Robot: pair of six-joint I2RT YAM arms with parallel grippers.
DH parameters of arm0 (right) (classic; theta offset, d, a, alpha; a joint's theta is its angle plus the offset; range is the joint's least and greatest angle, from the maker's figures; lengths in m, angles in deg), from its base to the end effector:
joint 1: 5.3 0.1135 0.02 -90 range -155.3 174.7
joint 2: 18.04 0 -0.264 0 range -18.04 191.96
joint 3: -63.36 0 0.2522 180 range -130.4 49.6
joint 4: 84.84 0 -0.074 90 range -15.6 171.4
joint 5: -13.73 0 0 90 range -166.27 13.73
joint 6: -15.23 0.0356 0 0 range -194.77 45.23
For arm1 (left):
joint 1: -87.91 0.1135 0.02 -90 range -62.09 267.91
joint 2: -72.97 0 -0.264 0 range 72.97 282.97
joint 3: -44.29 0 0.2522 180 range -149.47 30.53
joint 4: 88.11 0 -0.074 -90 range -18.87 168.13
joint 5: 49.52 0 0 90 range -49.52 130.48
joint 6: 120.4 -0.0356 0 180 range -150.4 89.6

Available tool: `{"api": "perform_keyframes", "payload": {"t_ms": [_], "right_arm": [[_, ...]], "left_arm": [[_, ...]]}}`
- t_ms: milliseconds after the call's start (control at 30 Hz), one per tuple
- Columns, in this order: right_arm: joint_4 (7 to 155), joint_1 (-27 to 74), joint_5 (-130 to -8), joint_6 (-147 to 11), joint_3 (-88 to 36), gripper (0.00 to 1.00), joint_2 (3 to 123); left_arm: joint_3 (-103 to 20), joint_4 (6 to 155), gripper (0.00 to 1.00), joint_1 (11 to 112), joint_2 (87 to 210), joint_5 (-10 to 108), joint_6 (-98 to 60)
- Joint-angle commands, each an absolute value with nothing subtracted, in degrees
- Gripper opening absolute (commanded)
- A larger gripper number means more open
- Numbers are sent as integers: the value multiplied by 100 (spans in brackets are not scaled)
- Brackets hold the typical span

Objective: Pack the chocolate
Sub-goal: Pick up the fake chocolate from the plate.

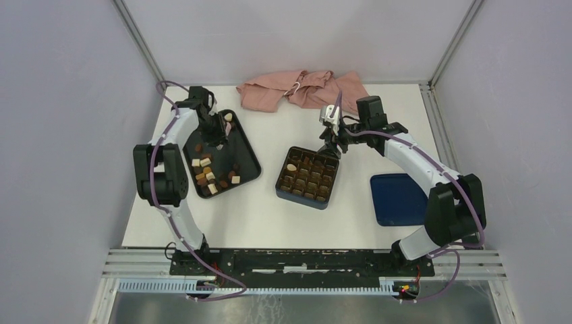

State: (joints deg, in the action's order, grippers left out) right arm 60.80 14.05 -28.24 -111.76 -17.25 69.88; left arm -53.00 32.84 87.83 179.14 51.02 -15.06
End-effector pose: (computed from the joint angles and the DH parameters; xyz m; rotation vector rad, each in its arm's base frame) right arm 0.3060 0.1355 0.2802 -1.3503 1.6395 0.7737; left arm 0.3836 -0.0070 0.2271 -0.3180 2.7488 -0.3253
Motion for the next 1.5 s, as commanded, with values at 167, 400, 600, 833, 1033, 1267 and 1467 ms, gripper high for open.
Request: {"api": "perform_keyframes", "payload": {"t_ms": [167, 400, 600, 833, 1033, 1267, 1467], "right_arm": [[6076, 1401, -2683, -11423, -1685, 62, 6914], [6076, 1397, -2687, -11440, -1687, 62, 6960], [6061, 1401, -2714, -11458, -1685, 62, 7018], [6057, 1398, -2722, -11475, -1685, 62, 7043], [6056, 1403, -2731, -11493, -1691, 62, 7061], [6050, 1395, -2731, -11493, -1690, 62, 7065], [6047, 1401, -2740, -11493, -1690, 62, 7047]], "left_arm": [[-6394, 2589, 40, 8782, 18621, 4874, -1871], [-6600, 2466, 40, 8767, 18819, 4973, -1924], [-6758, 2427, 40, 8694, 18931, 5000, -1941], [-6936, 2390, 40, 8553, 19022, 5080, -1920], [-7183, 2250, 40, 8502, 19212, 4856, -1900], [-7519, 2004, 40, 8431, 19416, 4498, -1937], [-7701, 1925, 41, 8429, 19612, 4537, -1962]]}}
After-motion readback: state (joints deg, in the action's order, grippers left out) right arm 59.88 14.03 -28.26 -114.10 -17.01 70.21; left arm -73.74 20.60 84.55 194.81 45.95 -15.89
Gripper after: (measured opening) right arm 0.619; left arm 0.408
